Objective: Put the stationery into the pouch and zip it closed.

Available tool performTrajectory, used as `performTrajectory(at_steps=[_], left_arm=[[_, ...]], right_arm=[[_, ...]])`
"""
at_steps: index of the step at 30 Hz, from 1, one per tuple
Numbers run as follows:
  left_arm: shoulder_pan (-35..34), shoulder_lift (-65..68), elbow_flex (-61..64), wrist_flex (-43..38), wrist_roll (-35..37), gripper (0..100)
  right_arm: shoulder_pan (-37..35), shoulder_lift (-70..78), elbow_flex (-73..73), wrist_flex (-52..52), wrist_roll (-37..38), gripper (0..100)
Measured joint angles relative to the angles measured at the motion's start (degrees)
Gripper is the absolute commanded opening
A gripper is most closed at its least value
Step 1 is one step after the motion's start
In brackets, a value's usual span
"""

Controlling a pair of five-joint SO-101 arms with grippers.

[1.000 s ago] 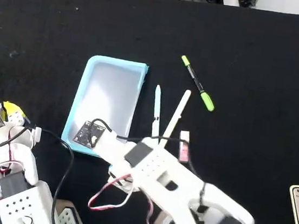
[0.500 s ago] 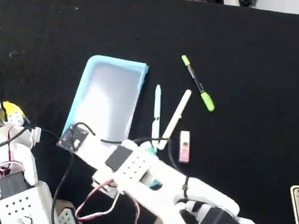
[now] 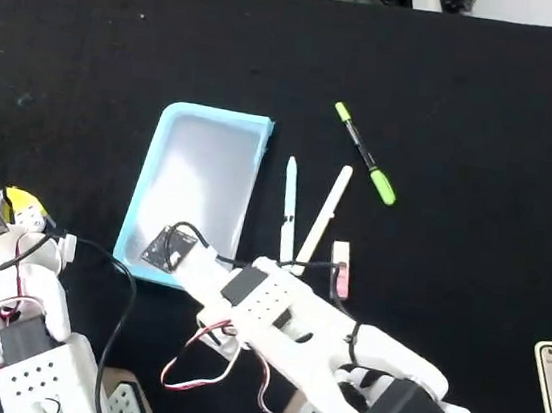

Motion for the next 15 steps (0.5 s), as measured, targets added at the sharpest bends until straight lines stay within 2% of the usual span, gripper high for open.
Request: performTrajectory(at_steps=[12, 15], left_arm=[[0.0, 0.0, 0.0, 0.0, 0.0, 4], [0.0, 0.0, 0.0, 0.0, 0.0, 4]], right_arm=[[0.0, -0.09, 1.41, -4.31, 0.62, 15.7], [0.0, -0.09, 1.41, -4.31, 0.62, 6.2]])
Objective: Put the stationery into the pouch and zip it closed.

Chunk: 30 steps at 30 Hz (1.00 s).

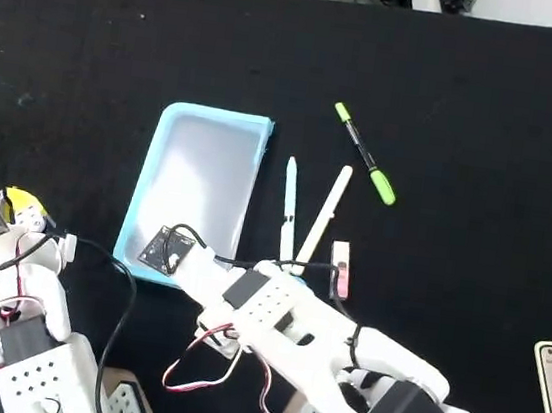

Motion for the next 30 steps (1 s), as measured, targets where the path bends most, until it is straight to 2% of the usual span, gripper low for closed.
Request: performTrajectory(at_steps=[1, 7, 14, 17, 25, 30], left_arm=[[0.0, 0.0, 0.0, 0.0, 0.0, 4], [0.0, 0.0, 0.0, 0.0, 0.0, 4], [0.53, 0.0, 0.0, 0.0, 0.0, 4], [3.25, 0.0, 0.0, 0.0, 0.0, 4], [9.58, 0.0, 0.0, 0.0, -0.35, 4], [15.47, 0.0, 0.0, 2.02, -6.77, 4]], right_arm=[[0.26, 0.0, 0.0, 0.0, 0.0, 0.8], [1.85, -0.26, -0.62, 1.23, 0.88, 1.0], [8.18, -12.66, -16.18, 23.12, 8.35, 1.0], [8.53, -20.04, -22.68, 27.34, 11.43, 1.0], [8.62, -30.95, -25.76, 21.71, 14.33, 1.0], [8.62, -31.21, -25.76, 14.24, 14.24, 1.0]])
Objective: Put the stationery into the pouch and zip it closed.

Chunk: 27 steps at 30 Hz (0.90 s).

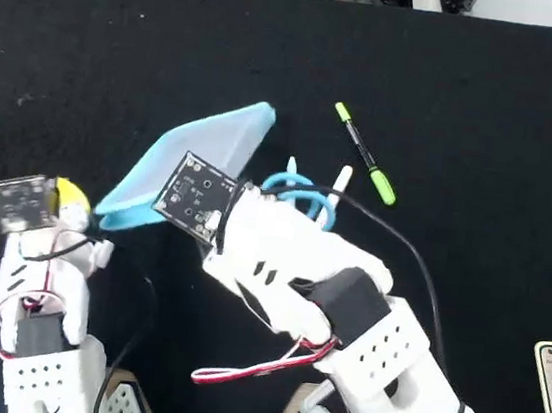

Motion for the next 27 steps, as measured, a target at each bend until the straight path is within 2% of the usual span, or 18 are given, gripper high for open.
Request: performTrajectory(at_steps=[7, 18, 27], left_arm=[[5.89, 0.0, 0.0, 2.99, -6.51, 4], [3.69, 0.0, 0.0, 2.99, -6.86, 4], [-7.56, 0.0, -7.12, 2.99, -6.86, 4]], right_arm=[[0.18, -0.09, 0.0, -7.03, 0.0, 1.1], [0.26, -8.18, 0.0, -6.95, 0.0, 1.1], [0.18, -15.3, 6.24, -6.95, 0.0, 1.1]])
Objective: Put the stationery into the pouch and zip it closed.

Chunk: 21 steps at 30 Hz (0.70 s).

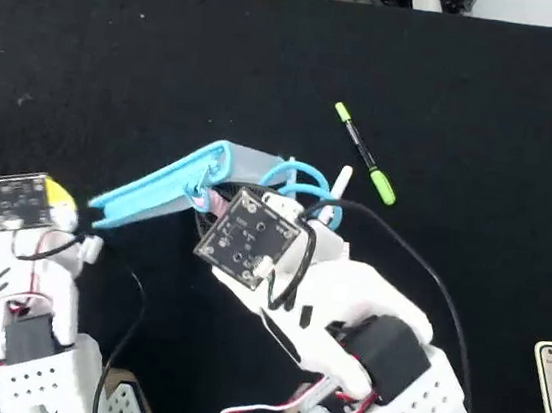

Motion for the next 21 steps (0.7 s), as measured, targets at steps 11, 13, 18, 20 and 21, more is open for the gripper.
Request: performTrajectory(at_steps=[11, 13, 18, 20, 21], left_arm=[[3.87, 0.0, -3.34, -9.76, 0.0, 4], [2.2, 0.0, -5.19, -11.87, 0.0, 4], [-0.18, -0.09, -10.9, -15.12, 0.09, 4], [-0.09, -0.26, -13.19, -15.3, 2.29, 4], [-0.09, -0.44, -14.15, -15.3, 4.22, 4]], right_arm=[[0.0, -4.04, 0.7, 0.0, 0.0, 1.1], [0.0, -4.04, 0.7, 0.0, 0.0, 1.1], [0.0, -5.19, 0.79, 0.0, 0.0, 1.1], [0.0, -5.19, 0.79, 0.0, 0.0, 1.1], [0.0, -5.19, 0.79, 0.0, 0.0, 1.1]])
